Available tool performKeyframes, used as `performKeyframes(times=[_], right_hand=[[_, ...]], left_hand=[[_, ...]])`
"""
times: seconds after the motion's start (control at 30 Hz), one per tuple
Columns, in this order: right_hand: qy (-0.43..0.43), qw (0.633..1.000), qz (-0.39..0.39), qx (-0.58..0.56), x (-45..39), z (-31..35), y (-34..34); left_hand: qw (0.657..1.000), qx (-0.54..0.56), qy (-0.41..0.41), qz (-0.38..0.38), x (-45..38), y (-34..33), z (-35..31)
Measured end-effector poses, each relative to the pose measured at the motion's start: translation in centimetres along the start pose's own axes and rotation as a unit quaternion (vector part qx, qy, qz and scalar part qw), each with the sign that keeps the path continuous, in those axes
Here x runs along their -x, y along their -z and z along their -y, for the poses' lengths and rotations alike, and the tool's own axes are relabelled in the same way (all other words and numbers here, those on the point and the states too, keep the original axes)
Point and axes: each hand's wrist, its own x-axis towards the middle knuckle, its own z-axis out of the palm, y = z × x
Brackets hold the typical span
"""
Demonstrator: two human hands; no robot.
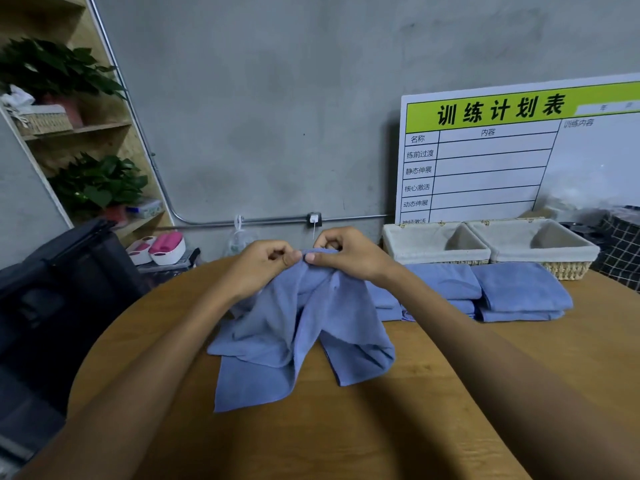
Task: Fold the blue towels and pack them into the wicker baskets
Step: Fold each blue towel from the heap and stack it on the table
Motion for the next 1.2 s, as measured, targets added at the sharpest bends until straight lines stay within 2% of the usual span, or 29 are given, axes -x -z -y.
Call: performKeyframes(times=[0.07, 0.2, 0.33, 0.53, 0.67, 0.93, 1.03, 1.13, 1.2], right_hand=[[-0.009, 1.0, 0.016, 0.008, 0.2, -0.2, 0.6], [-0.028, 0.999, 0.026, 0.003, 1.0, -0.7, 2.0], [-0.027, 0.999, -0.007, 0.034, 1.1, -0.5, 4.6], [0.035, 0.989, -0.101, 0.102, 0.4, 3.2, 9.5], [0.035, 0.97, -0.107, 0.215, 0.3, 3.0, 10.9], [-0.016, 0.962, -0.132, 0.24, 4.1, -0.3, 15.0], [-0.024, 0.956, -0.1, 0.274, 4.0, -0.3, 15.4], [-0.035, 0.964, 0.016, 0.263, 3.8, -0.7, 14.3], [-0.032, 0.967, 0.047, 0.247, 4.1, -1.4, 14.2]], left_hand=[[0.999, -0.016, -0.014, -0.026, -0.5, 0.8, -0.4], [0.991, -0.114, -0.047, -0.046, -1.2, 3.8, -0.5], [0.978, -0.179, -0.049, -0.094, -1.2, 6.7, -0.7], [0.964, -0.187, -0.079, -0.173, -1.9, 9.6, -0.7], [0.963, -0.224, -0.06, -0.139, -1.9, 8.1, -0.5], [0.956, -0.267, -0.035, -0.116, -1.0, 7.3, 0.8], [0.947, -0.295, -0.043, -0.122, -1.7, 6.5, 0.1], [0.944, -0.303, -0.051, -0.122, -2.3, 6.0, -0.5], [0.94, -0.314, -0.045, -0.125, -2.5, 6.2, -0.6]])
